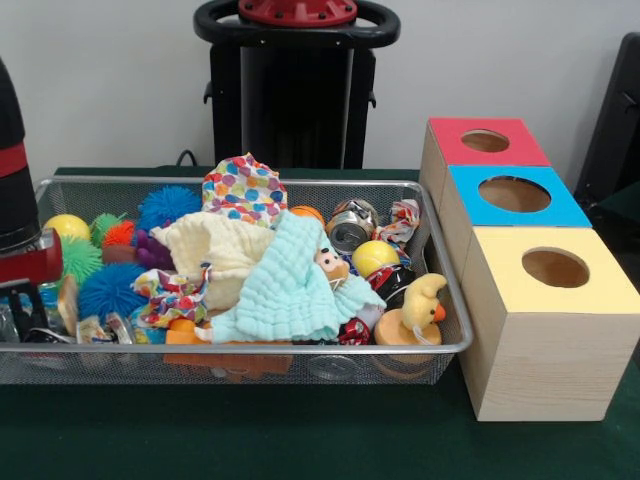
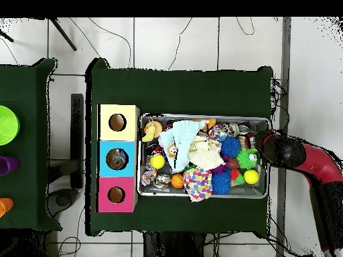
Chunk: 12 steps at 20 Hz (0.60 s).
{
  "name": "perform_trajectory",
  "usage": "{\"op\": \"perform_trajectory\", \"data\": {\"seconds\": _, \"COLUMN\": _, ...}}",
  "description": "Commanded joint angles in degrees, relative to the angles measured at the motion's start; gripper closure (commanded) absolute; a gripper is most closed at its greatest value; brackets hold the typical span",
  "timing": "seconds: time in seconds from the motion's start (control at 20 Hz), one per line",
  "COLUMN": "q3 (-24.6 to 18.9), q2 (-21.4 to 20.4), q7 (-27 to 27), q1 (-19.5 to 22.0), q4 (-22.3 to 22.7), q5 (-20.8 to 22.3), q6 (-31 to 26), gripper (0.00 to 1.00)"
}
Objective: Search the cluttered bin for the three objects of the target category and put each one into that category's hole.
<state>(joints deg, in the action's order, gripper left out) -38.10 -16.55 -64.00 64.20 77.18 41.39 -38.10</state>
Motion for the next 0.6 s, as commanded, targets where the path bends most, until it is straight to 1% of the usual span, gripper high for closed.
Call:
{"op": "perform_trajectory", "data": {"seconds": 0.05, "q3": 4.2, "q2": 3.0, "q7": 0.8, "q1": -0.7, "q4": 4.8, "q5": 2.7, "q6": 3.4, "gripper": 1.0}}
{"op": "perform_trajectory", "data": {"seconds": 0.45, "q3": 4.7, "q2": 2.8, "q7": 0.7, "q1": -1.1, "q4": 4.8, "q5": 2.3, "q6": 3.2, "gripper": 1.0}}
{"op": "perform_trajectory", "data": {"seconds": 0.6, "q3": 5.3, "q2": 2.6, "q7": -0.3, "q1": -1.5, "q4": 4.9, "q5": 2.3, "q6": 3.2, "gripper": 1.0}}
